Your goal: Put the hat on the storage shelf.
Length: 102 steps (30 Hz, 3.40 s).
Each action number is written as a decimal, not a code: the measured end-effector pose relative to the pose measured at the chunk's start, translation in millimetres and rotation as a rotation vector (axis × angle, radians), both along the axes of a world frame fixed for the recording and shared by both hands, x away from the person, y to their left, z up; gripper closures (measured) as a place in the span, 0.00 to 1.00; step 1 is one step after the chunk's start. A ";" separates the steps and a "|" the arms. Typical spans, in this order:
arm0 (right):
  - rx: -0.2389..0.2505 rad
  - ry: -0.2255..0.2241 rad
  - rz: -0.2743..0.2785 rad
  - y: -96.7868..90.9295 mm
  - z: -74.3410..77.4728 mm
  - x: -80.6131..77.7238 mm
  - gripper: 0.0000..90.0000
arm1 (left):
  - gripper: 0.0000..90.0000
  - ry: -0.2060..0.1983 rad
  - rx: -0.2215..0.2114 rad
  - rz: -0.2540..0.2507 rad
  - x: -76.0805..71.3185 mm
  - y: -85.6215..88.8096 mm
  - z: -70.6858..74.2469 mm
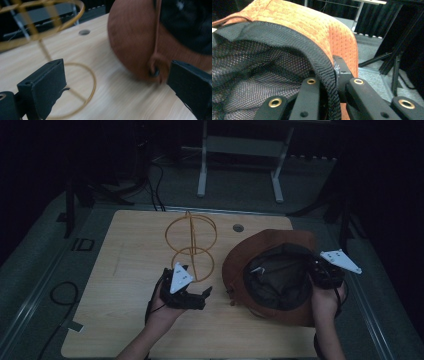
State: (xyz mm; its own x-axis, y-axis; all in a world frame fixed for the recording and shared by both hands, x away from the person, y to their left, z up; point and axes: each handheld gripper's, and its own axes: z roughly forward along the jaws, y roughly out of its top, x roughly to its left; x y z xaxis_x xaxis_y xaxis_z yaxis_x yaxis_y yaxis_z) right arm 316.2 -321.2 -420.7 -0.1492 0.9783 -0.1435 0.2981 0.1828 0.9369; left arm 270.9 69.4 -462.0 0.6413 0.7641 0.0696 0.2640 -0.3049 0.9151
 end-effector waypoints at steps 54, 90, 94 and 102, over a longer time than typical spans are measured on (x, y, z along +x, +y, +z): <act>-0.013 -0.079 0.114 31.1 16.7 -35.7 0.94 | 0.96 -0.014 0.192 -0.015 81.5 -151.9 24.0; 0.133 -0.051 0.219 -52.3 11.5 -106.5 0.48 | 0.97 -0.171 0.031 -0.060 74.4 -116.6 54.3; 0.133 -0.057 0.209 -63.4 10.1 -107.4 0.48 | 0.97 -0.163 -0.036 -0.082 79.6 -104.3 49.1; 0.152 -0.063 0.297 -69.4 6.4 -103.6 0.48 | 0.97 -0.251 -0.147 -0.249 76.8 -82.6 45.6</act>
